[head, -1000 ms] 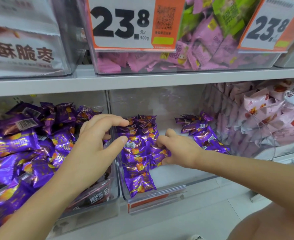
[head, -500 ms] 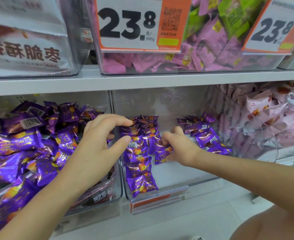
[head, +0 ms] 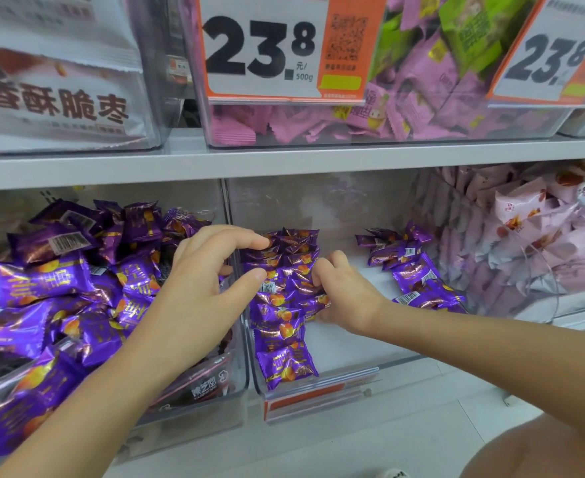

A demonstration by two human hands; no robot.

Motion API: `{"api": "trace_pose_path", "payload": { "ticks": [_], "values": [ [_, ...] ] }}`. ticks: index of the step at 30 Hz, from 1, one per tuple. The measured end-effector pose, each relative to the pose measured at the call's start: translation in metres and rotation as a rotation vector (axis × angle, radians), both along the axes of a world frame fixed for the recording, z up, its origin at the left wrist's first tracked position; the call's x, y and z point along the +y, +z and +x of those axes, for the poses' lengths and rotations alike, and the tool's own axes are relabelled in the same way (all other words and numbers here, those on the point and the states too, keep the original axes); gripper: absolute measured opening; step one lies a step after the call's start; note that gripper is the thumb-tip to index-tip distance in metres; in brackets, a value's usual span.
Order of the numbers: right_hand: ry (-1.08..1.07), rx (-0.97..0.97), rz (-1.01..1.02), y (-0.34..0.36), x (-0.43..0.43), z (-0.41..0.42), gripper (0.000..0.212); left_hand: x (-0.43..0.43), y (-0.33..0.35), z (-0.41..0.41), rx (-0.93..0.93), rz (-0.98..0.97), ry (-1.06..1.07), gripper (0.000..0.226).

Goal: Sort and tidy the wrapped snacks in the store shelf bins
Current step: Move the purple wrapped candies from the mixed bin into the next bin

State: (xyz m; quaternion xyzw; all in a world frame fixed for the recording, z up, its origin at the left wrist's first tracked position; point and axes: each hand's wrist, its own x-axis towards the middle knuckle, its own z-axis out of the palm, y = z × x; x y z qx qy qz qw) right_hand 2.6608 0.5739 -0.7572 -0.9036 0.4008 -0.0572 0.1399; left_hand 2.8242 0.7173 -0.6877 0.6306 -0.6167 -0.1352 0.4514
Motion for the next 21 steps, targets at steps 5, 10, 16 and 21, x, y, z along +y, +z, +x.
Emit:
{"api": "trace_pose_path", "payload": {
  "ticks": [5,10,16,21],
  "values": [
    [0.001,0.051,-0.016,0.003,0.001,-0.002,0.057,0.002,0.001,0.0,0.001,-0.006,-0.003,0.032],
    [-0.028,0.063,0.013,0.005,0.001,-0.005,0.064,0.005,0.005,0.001,0.051,0.008,-0.01,0.031],
    [0.062,0.028,-0.184,0.058,0.029,-0.009,0.038,0.027,0.033,0.036,-0.015,0.012,0.145,0.032],
    [0.46,-0.331,-0.174,0.113,0.099,0.04,0.016,0.076,0.05,0.09,-0.311,0.074,0.336,0.029]
  ]
}}
